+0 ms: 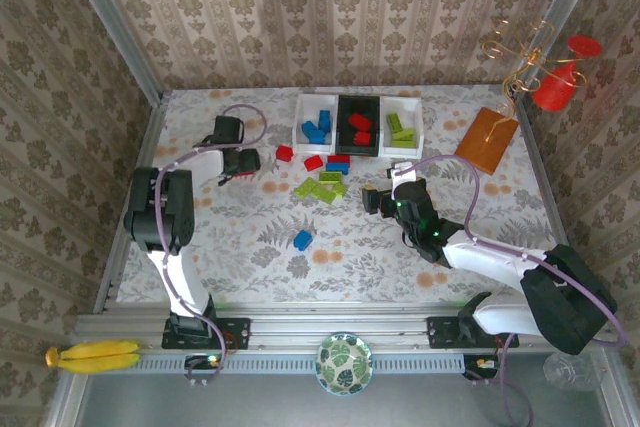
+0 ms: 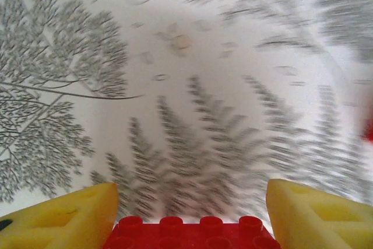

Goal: Sort the legos into containers by color
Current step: Pick up the lego from the middle-left of the table, then place the lego in the container.

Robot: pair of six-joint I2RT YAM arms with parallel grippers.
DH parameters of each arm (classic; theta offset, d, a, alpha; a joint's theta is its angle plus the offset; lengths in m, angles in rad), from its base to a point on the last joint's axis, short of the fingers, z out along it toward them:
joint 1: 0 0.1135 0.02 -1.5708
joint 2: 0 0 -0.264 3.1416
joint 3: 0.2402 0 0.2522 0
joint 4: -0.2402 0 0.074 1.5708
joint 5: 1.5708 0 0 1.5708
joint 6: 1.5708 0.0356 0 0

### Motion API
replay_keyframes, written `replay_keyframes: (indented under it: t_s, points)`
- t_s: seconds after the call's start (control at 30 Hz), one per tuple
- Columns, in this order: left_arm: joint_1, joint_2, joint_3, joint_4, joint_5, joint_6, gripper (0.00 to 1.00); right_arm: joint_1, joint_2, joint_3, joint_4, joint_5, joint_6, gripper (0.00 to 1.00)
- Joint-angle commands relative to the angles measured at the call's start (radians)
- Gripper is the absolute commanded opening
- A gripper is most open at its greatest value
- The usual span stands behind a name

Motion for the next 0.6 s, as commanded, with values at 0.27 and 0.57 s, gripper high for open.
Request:
replay_keyframes:
  t_s: [0.27,0.57]
  points:
    - [-0.326,0.034,0.261,0.211,0.009,0.04,0.55,0.008,-0.074,-0.012,0.015,0.1,-0.007,0.98]
    - [-0.408,0.376,0.699,0.094,-0.003,0.13,0.55,-0.006,-0.138,-0.046,0.025,0.148,-0.001,0.98]
